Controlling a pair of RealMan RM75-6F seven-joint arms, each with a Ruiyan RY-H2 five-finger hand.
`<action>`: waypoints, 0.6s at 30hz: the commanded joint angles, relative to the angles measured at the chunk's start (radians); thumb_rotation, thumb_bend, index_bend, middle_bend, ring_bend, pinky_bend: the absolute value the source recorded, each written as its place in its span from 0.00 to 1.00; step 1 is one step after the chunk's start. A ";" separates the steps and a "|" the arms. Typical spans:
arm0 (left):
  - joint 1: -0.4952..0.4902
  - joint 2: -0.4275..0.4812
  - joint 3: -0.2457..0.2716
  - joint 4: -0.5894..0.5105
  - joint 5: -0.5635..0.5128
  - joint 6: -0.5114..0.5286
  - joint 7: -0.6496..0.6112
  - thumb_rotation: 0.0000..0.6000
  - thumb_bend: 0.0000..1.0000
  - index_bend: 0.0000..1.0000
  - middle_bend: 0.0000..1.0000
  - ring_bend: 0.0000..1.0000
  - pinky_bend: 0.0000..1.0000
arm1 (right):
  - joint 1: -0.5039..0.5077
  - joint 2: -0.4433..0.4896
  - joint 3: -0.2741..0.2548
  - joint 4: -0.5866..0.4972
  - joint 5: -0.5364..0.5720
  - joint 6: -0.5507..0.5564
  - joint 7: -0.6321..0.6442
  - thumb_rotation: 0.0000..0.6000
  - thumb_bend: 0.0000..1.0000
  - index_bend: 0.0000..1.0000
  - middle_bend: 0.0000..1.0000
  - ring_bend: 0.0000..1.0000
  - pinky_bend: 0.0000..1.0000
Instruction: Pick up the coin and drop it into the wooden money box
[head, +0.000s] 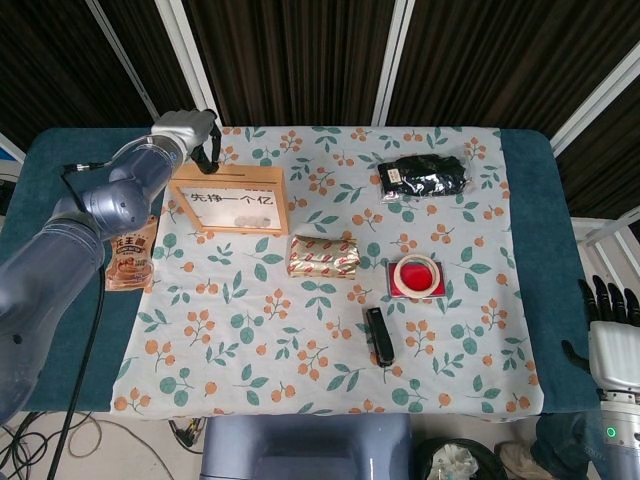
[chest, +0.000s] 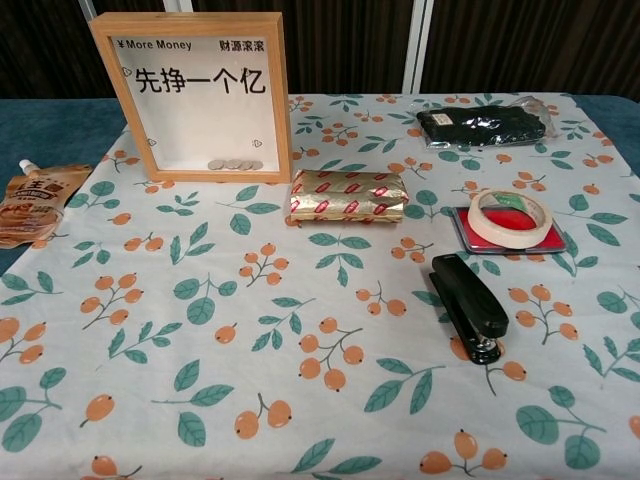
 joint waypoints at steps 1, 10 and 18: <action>0.002 -0.044 0.029 0.057 0.077 -0.030 -0.083 1.00 0.66 0.68 0.04 0.00 0.00 | 0.000 -0.001 0.001 0.002 0.003 0.001 -0.002 1.00 0.30 0.00 0.00 0.00 0.00; 0.016 -0.090 0.027 0.133 0.263 -0.090 -0.289 1.00 0.66 0.67 0.04 0.00 0.00 | -0.002 0.000 0.006 0.005 0.005 0.008 -0.003 1.00 0.30 0.00 0.00 0.00 0.00; 0.024 -0.100 0.003 0.161 0.409 -0.123 -0.426 1.00 0.65 0.66 0.04 0.00 0.00 | -0.003 0.003 0.009 0.004 0.006 0.012 0.000 1.00 0.30 0.00 0.00 0.00 0.00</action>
